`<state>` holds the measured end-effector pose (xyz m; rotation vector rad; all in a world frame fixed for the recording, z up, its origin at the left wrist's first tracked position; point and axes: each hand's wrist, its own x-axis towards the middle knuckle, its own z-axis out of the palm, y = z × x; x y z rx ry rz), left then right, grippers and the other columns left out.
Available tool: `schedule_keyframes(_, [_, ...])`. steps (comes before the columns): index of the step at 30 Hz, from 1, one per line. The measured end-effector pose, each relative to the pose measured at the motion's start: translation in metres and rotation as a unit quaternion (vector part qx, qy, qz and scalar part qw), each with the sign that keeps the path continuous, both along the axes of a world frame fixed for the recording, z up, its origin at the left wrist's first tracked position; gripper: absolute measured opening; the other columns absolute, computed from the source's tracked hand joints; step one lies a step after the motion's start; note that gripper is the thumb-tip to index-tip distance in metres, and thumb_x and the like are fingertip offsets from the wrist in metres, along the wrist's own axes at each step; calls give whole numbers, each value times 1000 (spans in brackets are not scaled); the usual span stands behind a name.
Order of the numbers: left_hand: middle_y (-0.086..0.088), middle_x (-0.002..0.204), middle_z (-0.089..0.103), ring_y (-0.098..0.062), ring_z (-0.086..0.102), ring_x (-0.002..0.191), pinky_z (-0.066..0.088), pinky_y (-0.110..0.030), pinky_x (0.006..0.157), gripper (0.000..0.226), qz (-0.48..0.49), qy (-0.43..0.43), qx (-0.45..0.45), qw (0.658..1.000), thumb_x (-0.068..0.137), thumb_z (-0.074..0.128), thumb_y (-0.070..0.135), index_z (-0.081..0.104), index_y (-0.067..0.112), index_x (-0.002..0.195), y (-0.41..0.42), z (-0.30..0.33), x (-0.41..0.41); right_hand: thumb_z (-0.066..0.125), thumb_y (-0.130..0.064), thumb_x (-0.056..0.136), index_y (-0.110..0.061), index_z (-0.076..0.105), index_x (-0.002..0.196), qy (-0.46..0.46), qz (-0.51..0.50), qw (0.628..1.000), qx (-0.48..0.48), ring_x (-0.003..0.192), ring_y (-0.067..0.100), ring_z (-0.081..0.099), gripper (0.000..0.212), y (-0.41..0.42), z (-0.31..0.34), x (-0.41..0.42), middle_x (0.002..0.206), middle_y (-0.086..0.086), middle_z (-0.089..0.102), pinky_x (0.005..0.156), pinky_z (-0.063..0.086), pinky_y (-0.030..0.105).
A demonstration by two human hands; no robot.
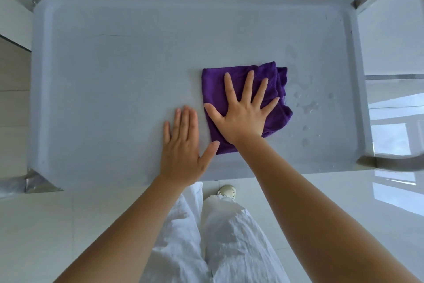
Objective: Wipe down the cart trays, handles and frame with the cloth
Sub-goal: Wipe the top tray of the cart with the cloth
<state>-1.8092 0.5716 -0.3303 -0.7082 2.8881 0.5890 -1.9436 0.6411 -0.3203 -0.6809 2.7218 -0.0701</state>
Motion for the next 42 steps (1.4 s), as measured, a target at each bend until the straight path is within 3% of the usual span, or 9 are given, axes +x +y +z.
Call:
schedule_keyframes(10, [-12, 156, 10, -19, 1, 143, -5, -39, 113, 101, 17, 2, 2, 1000, 78, -3, 78, 8, 5, 148, 2, 4, -2, 13, -82, 73, -42, -9, 146, 4, 107, 994, 22, 141, 40, -16, 86, 31, 2, 20, 158, 9, -13, 105, -6, 68])
schedule_keyframes(14, [-11, 156, 9, -20, 2, 145, -7, -36, 114, 94, 30, 8, 10, 999, 79, 11, 70, 7, 7, 149, 3, 6, -2, 14, -84, 72, -45, -7, 146, 3, 152, 988, 16, 142, 39, -16, 87, 44, 3, 20, 158, 7, -14, 105, -6, 68])
schedule_keyframes(18, [-11, 156, 10, -22, 4, 145, -7, -36, 113, 94, 33, 19, 15, 999, 81, 7, 72, 6, 7, 148, 2, 3, -1, 14, -83, 72, -42, 9, 147, 34, 198, 980, -9, 143, 43, 0, 86, 57, 0, 20, 158, 11, 4, 104, 2, 70])
schedule_keyframes(21, [-12, 156, 12, -23, 5, 145, -3, -40, 114, 101, 27, 25, 14, 999, 78, 3, 79, 13, 9, 149, 1, 2, -1, 22, -83, 73, -38, 21, 147, 55, 248, 967, -13, 141, 45, 14, 86, 68, -4, 16, 156, 13, 17, 101, 12, 73])
schedule_keyframes(24, [-13, 155, 15, -26, 7, 144, 2, -44, 113, 96, 18, 21, 7, 1000, 75, 23, 76, 26, 13, 147, 3, 2, -2, 27, -81, 73, -37, 24, 145, 68, 291, 954, -22, 138, 46, 21, 85, 77, -4, 11, 154, 15, 24, 99, 19, 74])
schedule_keyframes(28, [-15, 154, 20, -29, 13, 143, 8, -48, 112, 90, 15, 20, -2, 1000, 78, 25, 73, 32, 12, 145, 2, -1, -1, 27, -81, 72, -39, 20, 145, 66, 348, 935, -24, 139, 45, 20, 84, 89, -4, 4, 154, 14, 23, 100, 15, 73])
schedule_keyframes(34, [-14, 154, 20, -28, 14, 143, 7, -46, 113, 92, 24, 25, -5, 999, 82, 6, 76, 31, 14, 145, 1, -3, -1, 23, -83, 72, -38, 18, 146, 69, 427, 902, 3, 138, 45, 24, 87, 102, -1, -10, 154, 13, 24, 100, 16, 71])
schedule_keyframes(42, [-14, 154, 22, -29, 16, 143, 7, -45, 113, 77, 35, 22, -18, 999, 84, 22, 61, 33, 13, 144, 4, -3, -3, 29, -81, 72, -41, 20, 146, 63, 524, 849, 32, 140, 40, 22, 85, 128, 2, -38, 155, 6, 23, 104, 12, 68])
